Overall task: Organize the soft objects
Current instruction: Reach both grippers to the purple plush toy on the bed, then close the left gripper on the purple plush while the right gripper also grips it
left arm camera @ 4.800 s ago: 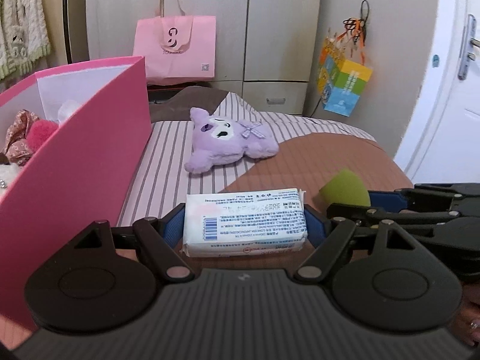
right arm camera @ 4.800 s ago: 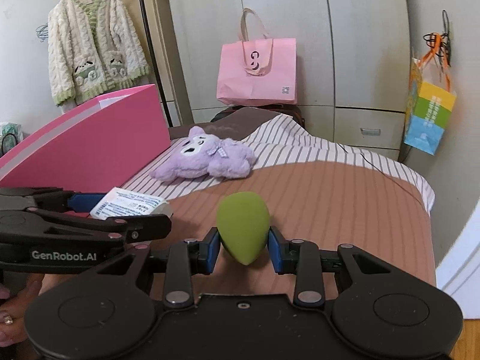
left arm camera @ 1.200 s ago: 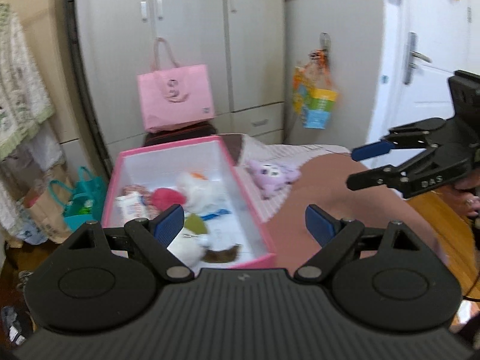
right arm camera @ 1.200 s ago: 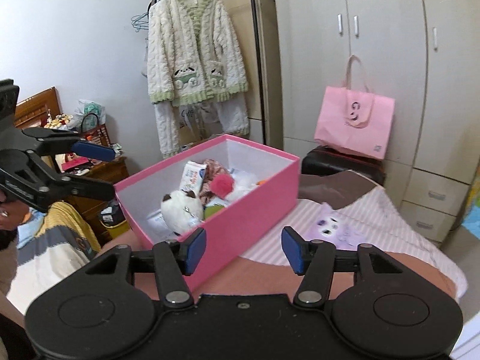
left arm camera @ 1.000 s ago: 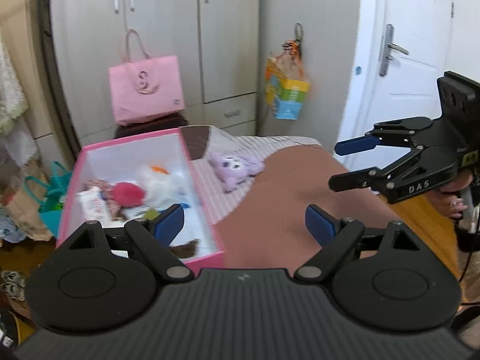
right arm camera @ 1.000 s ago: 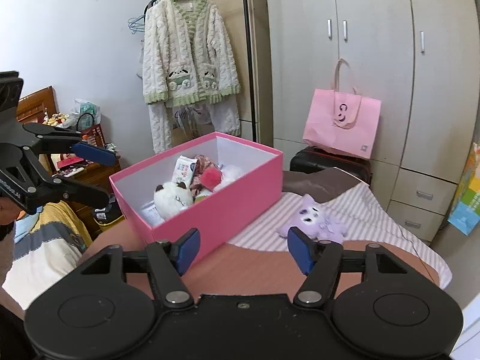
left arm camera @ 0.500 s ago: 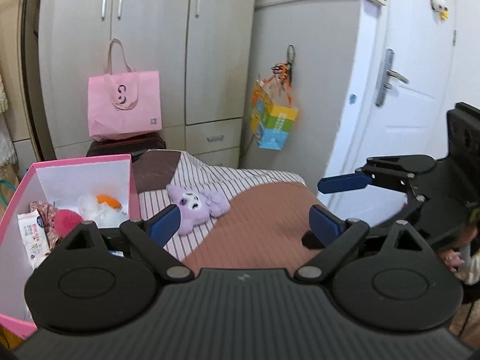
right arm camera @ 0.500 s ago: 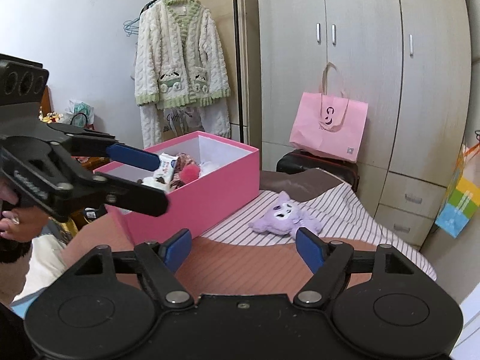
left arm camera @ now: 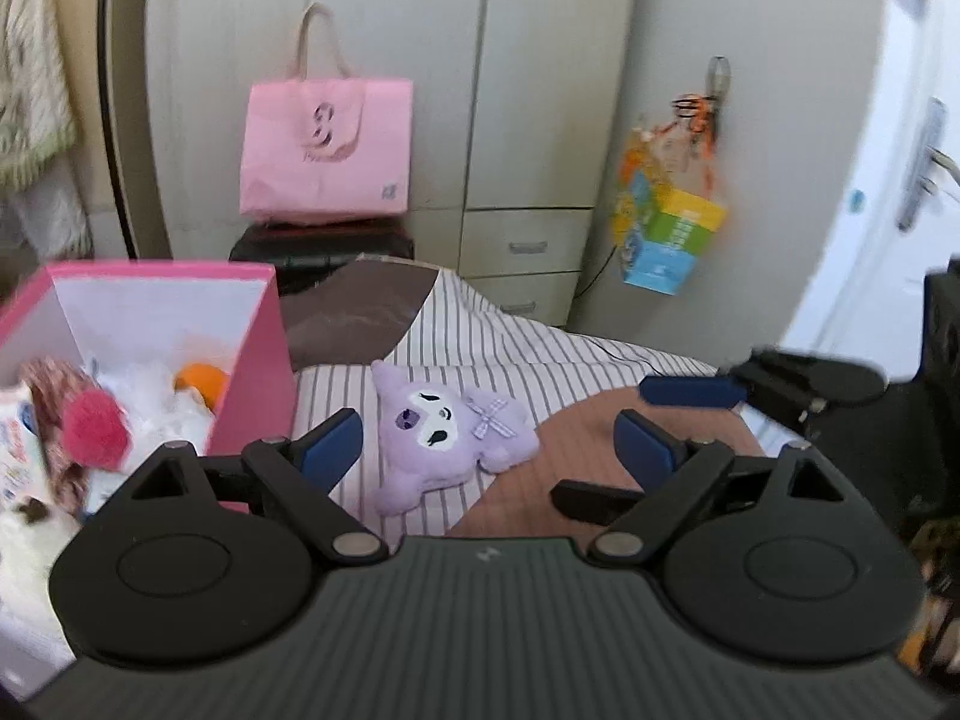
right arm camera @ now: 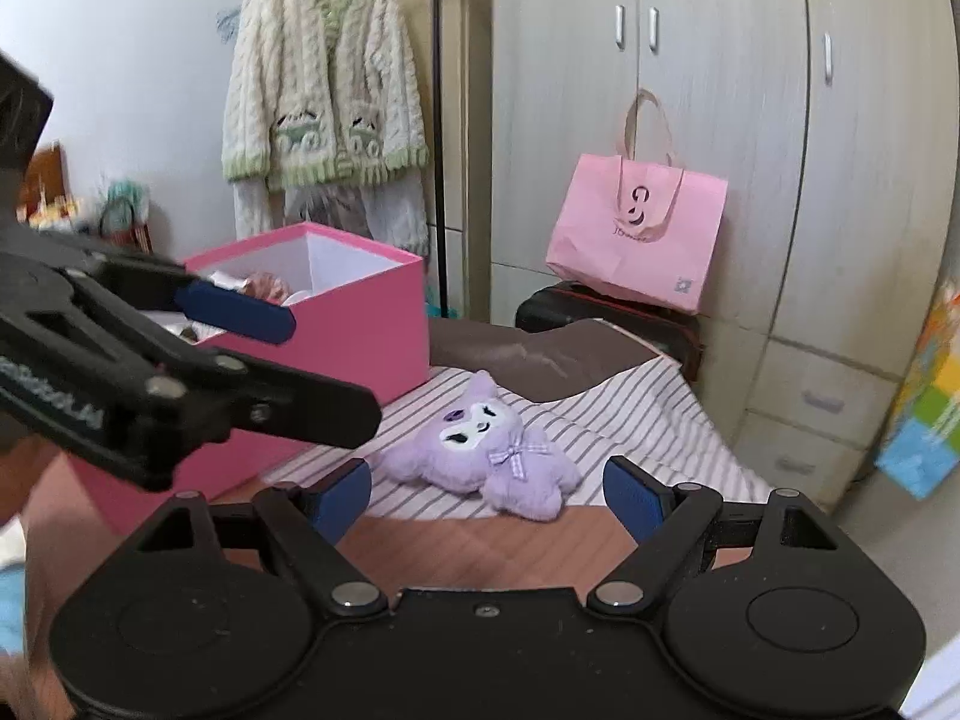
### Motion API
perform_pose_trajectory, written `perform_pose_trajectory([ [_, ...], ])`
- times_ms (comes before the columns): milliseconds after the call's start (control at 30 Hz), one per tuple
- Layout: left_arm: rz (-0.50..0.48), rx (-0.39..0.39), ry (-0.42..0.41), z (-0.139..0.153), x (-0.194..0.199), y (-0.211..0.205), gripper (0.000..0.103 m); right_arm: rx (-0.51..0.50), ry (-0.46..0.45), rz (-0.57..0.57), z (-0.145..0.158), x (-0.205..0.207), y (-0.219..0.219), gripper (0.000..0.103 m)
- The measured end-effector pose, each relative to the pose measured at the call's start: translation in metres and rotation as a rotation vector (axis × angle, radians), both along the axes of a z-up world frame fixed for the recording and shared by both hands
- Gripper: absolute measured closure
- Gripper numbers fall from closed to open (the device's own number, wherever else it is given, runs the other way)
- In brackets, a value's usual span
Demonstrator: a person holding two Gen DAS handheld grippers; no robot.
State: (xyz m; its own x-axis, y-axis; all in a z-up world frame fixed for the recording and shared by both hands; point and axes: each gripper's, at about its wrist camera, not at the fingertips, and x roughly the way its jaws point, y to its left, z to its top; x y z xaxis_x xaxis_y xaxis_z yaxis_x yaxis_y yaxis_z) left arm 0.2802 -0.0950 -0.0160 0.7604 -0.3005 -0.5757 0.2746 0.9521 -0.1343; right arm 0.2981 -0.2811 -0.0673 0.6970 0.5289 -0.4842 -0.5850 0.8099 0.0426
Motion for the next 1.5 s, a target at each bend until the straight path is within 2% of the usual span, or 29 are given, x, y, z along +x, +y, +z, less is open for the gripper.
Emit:
perform_pose_trajectory([
  [100,0.036,-0.018,0.038,-0.01,0.019,-0.007,0.014,0.003,0.034,0.018,-0.016,0.023,0.002,0.016],
  [167,0.065,-0.014,0.057,-0.016,0.031,-0.011,0.021,0.012,0.059,0.033,-0.026,0.037,0.004,0.016],
  [333,0.114,-0.023,0.119,-0.035,0.056,-0.02,0.026,0.075,0.154,0.056,-0.044,0.064,0.006,0.016],
  [433,0.161,-0.036,0.153,-0.046,0.068,-0.022,0.027,0.081,0.164,0.068,-0.05,0.073,0.009,0.016],
  [533,0.224,-0.003,0.139,-0.054,0.076,-0.021,0.027,0.076,0.174,0.065,-0.053,0.079,0.011,0.016],
  [600,0.255,-0.012,0.149,-0.059,0.081,-0.015,0.027,0.07,0.176,0.065,-0.055,0.083,0.011,0.016],
  [733,0.303,-0.081,0.204,-0.071,0.09,0.0,0.027,0.023,0.169,0.075,-0.059,0.087,0.017,0.016],
  [900,0.336,-0.24,0.271,-0.084,0.093,0.015,0.025,0.008,0.159,0.083,-0.062,0.091,0.023,0.016],
  [967,0.333,-0.228,0.26,-0.086,0.091,0.012,0.026,0.016,0.159,0.079,-0.063,0.093,0.025,0.015],
  [1033,0.318,-0.212,0.245,-0.086,0.091,0.009,0.039,0.004,0.152,0.072,-0.064,0.093,0.029,0.015],
  [1133,0.291,-0.195,0.229,-0.086,0.089,0.006,0.047,-0.063,0.113,0.07,-0.065,0.084,0.04,0.025],
  [1333,0.225,-0.171,0.197,-0.079,0.083,0.0,0.05,-0.068,0.104,0.003,-0.062,0.074,0.042,0.039],
  [1500,0.178,-0.134,0.177,-0.074,0.071,-0.008,0.05,-0.031,0.103,-0.027,-0.061,0.063,0.035,0.045],
])
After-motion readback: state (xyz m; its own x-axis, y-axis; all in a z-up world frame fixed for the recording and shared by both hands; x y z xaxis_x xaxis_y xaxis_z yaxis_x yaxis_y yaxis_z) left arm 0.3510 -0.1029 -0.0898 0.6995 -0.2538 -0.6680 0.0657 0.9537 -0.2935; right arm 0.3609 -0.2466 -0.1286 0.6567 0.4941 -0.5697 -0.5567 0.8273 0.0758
